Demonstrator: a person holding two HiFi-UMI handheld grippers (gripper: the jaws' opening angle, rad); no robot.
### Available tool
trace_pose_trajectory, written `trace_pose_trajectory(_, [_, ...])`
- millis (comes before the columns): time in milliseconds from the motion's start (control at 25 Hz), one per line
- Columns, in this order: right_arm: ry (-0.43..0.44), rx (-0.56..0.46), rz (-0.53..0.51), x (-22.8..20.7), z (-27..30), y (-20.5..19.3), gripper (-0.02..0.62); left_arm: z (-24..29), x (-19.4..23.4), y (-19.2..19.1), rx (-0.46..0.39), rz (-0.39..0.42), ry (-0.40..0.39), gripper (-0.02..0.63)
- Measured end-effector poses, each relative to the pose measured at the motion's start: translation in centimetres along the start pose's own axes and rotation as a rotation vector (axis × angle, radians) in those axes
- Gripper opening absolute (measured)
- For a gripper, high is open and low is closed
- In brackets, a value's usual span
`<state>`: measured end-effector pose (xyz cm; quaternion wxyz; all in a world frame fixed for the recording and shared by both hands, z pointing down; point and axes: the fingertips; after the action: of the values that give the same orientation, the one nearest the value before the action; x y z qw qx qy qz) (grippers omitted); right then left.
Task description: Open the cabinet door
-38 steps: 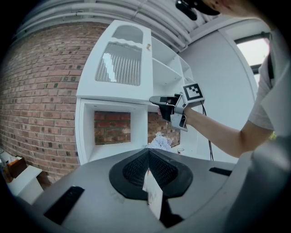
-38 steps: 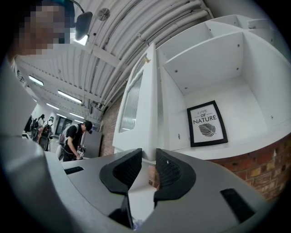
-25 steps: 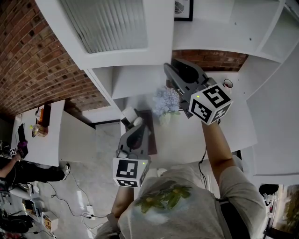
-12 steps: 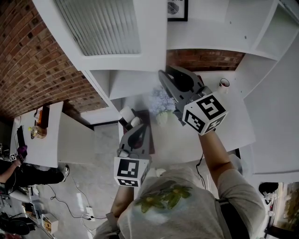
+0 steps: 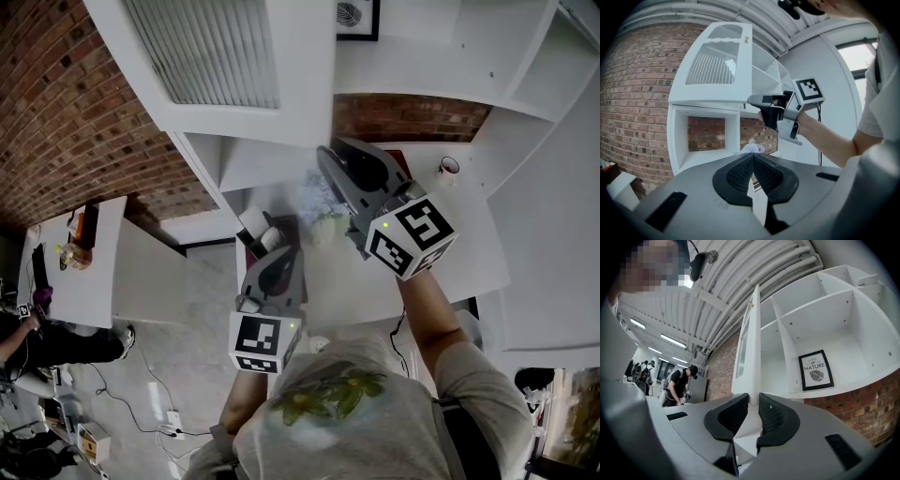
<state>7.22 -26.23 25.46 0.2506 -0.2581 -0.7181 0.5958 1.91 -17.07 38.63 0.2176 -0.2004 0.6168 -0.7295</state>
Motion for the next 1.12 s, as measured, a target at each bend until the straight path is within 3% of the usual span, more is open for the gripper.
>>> trace_pose_trajectory(1120, [0.011,-0.021,-0.011,4.1,-1.6,0.7,0.074,-2.5,-0.4,-0.4,-0.006,-0.015,0.042,0.009])
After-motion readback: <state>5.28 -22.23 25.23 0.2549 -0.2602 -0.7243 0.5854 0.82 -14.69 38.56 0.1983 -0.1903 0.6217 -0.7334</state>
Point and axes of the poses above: the fingertips, and each gripper's own axes: z forward along the fingers, x to its left, y out of its top
